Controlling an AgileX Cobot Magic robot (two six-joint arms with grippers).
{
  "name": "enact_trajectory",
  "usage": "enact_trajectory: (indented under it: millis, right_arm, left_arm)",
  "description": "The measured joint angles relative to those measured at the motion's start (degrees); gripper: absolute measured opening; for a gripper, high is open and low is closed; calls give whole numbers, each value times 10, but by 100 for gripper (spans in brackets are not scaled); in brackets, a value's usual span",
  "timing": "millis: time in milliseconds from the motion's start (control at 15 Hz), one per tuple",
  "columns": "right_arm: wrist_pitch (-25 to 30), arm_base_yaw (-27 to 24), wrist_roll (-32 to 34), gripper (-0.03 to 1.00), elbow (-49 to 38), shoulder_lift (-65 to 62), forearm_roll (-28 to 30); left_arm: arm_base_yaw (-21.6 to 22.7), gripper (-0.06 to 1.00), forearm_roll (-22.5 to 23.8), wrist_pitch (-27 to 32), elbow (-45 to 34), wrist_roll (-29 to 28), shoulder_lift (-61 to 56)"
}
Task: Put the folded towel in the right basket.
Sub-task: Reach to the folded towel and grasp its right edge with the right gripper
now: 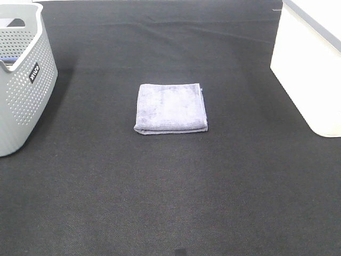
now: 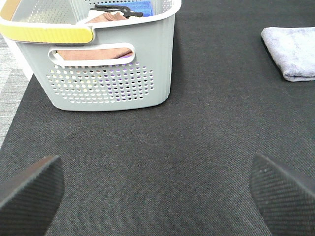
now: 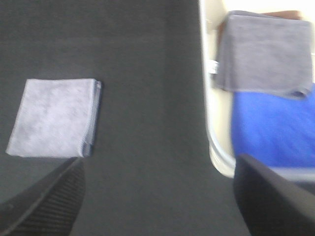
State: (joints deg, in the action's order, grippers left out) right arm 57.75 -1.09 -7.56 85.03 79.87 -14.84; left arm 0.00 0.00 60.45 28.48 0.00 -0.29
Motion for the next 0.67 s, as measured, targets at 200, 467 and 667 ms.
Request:
enact_trajectory:
  millis: [200, 467, 667]
  right_arm:
    - [34, 9, -5, 78, 123, 121, -43]
    - [70, 102, -7, 76, 248, 276, -39]
    - [99, 141, -7, 76, 311, 371, -48]
  left_arm:
    - [0, 97, 0, 0, 0, 0, 0]
    - [0, 97, 0, 0, 0, 0, 0]
    - [0, 97, 0, 0, 0, 0, 0]
